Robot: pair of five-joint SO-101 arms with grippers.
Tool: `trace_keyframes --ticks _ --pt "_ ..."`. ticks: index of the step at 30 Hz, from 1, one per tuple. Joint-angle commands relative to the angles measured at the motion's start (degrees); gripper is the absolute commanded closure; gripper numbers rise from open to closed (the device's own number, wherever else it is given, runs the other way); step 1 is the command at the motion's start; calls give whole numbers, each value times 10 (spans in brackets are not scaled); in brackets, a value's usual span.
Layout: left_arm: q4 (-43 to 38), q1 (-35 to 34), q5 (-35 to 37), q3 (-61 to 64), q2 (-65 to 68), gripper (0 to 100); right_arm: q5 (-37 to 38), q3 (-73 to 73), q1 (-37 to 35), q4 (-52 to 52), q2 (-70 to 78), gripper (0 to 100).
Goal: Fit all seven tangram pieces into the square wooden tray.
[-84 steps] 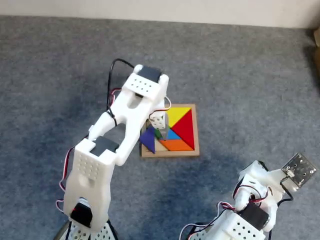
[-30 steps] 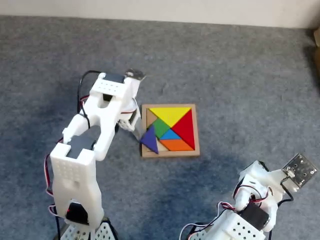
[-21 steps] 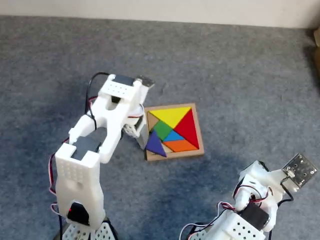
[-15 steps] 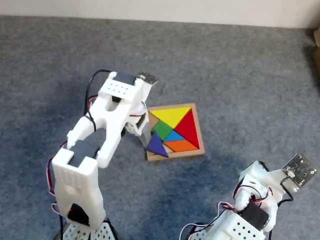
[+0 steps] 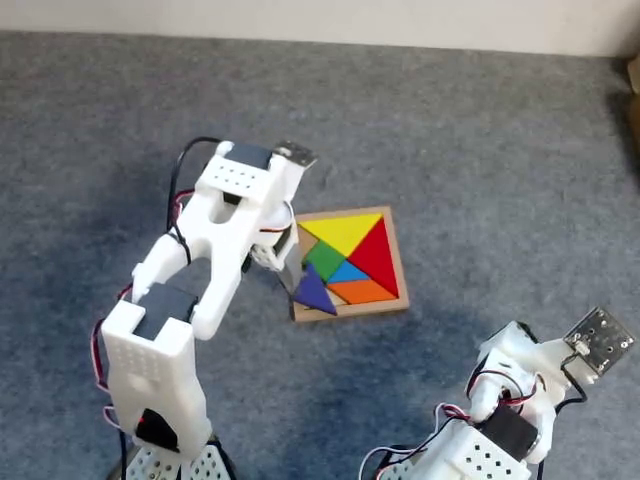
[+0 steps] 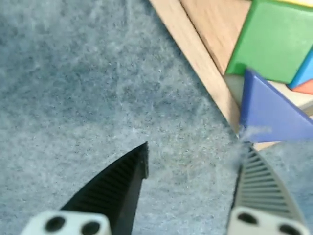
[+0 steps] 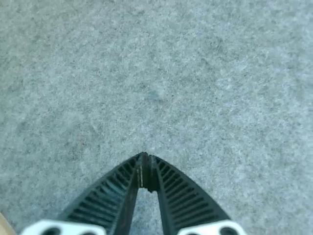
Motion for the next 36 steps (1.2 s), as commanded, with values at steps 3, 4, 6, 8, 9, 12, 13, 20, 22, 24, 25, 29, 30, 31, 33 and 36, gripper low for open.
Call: trace_keyframes --ticks 3,4,6,8,9,12,13,20,22,24,25,29,30,31,33,36 --pt "4 39 127 -65 -24 713 8 72 4 -17 -1 994" --pt "3 44 140 -74 -22 713 8 72 4 -17 -1 994" --pt "-17 53 157 -81 -22 713 8 72 4 -17 -1 994" --pt "-52 56 173 -73 -22 713 8 72 4 -17 -1 994" --pt "-69 56 180 -66 -22 713 8 72 4 -17 -1 994" --pt "-109 54 196 -44 -22 711 8 72 4 -17 -1 994" --pt "-119 54 195 -37 -22 711 8 72 4 -17 -1 994" --pt "-134 51 193 -14 -22 710 8 72 4 -17 -1 994" --pt "-135 51 193 -7 -22 710 8 72 4 -17 -1 994" --pt "-135 50 193 -1 -22 711 8 72 4 -17 -1 994" --pt "-134 50 193 1 -22 712 8 72 4 -17 -1 994" --pt "-131 36 193 7 -22 712 8 72 4 -17 -1 994" --pt "-131 30 193 7 -22 712 8 72 4 -17 -1 994" --pt "-131 23 193 7 -22 712 8 72 4 -17 -1 994" --pt "-131 11 193 7 -22 712 8 72 4 -17 -1 994" --pt "-130 1 173 7 -22 712 8 72 4 -17 -1 994"
